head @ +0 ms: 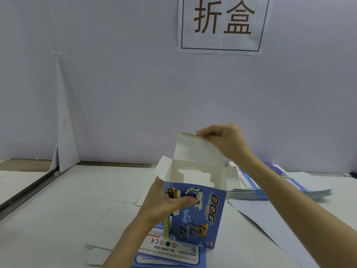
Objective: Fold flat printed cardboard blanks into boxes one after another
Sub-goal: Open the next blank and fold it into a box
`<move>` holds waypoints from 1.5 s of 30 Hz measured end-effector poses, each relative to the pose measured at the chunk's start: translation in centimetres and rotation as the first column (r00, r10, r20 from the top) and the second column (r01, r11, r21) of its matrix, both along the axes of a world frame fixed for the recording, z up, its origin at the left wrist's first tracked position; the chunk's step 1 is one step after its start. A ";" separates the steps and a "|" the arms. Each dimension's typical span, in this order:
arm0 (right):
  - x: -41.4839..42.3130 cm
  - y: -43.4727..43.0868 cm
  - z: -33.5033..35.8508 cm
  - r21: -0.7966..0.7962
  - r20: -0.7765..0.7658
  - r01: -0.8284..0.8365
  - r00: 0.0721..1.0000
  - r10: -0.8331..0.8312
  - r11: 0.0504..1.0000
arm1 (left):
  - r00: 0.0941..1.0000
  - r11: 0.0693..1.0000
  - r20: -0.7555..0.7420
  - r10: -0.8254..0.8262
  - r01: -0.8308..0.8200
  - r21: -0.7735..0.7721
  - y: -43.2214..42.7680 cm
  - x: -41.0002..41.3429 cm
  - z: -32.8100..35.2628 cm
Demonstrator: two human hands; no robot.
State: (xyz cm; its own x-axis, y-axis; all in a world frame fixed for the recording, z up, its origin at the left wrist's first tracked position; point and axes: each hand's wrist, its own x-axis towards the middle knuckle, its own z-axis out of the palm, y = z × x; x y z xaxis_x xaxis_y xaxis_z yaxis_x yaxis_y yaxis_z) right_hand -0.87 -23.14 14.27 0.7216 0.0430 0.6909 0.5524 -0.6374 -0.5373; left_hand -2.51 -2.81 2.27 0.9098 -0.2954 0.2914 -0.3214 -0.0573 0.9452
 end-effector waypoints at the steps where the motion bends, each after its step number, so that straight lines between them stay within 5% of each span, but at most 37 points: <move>1: -0.3 0.2 0.2 0.032 0.006 -0.020 1.000 0.020 0.999 | 1.000 1.000 0.001 0.001 -0.001 -0.003 0.0 0.0 0.0; 4: -1.2 0.7 1.3 0.306 -0.198 -0.117 0.963 0.184 0.945 | 1.000 1.000 -0.007 0.002 -0.002 -0.013 0.0 0.1 -0.1; 7: -1.3 0.7 2.2 0.546 -0.397 -0.025 0.873 0.285 0.837 | 1.000 1.000 -0.012 0.001 -0.001 -0.007 -0.1 0.1 -0.2; 11: -1.3 0.5 3.3 0.658 -0.528 0.017 0.724 0.444 0.753 | 1.000 1.000 -0.018 0.026 -0.026 0.001 -0.1 0.2 -0.3; 14: -1.3 0.0 3.2 0.590 -0.563 -0.021 0.706 0.429 0.807 | 0.998 0.999 -0.042 0.040 -0.039 0.006 -0.2 0.3 -0.4; 18: -1.1 0.2 2.2 0.455 -0.490 0.021 0.841 0.230 0.890 | 0.999 0.999 -0.042 0.030 -0.029 0.023 -0.3 0.3 -0.5; 23: -1.0 0.9 2.4 0.252 -0.518 0.022 0.848 0.116 0.968 | 0.998 1.000 -0.056 0.026 -0.027 -0.007 -0.4 0.3 -0.2; 28: -1.3 1.9 2.1 0.200 -0.396 0.037 0.917 0.046 0.979 | 0.999 0.999 -0.044 -0.009 0.008 -0.038 -0.3 0.6 -0.7; 31: -1.8 1.5 1.4 0.080 -0.289 0.046 0.957 -0.021 0.996 | 0.995 0.993 -0.033 -0.091 0.094 0.069 0.3 0.9 -1.5; 33: -2.2 0.7 0.0 0.241 -0.146 0.076 0.988 -0.041 0.968 | 0.990 0.986 -0.068 -0.123 0.129 0.106 0.4 1.1 -2.4; 35: -3.3 0.1 -2.4 0.550 0.030 0.112 0.988 -0.154 0.828 | 0.993 0.995 -0.084 -0.078 0.083 0.057 0.0 1.3 -3.3; 38: -4.5 0.1 -8.4 0.685 -0.026 0.220 0.960 -0.279 0.694 | 0.997 0.998 -0.068 0.041 -0.044 -0.055 -1.6 0.7 -4.3; 42: -5.8 3.0 -15.4 0.784 -0.149 0.051 0.983 0.107 0.619 | 0.996 0.996 0.033 0.087 -0.087 -0.001 -3.5 -0.2 -5.7; 45: -6.1 3.6 -17.3 0.790 -0.177 0.052 0.973 0.147 0.611 | 0.998 0.998 0.011 0.068 -0.067 -0.013 -3.6 -0.2 -6.5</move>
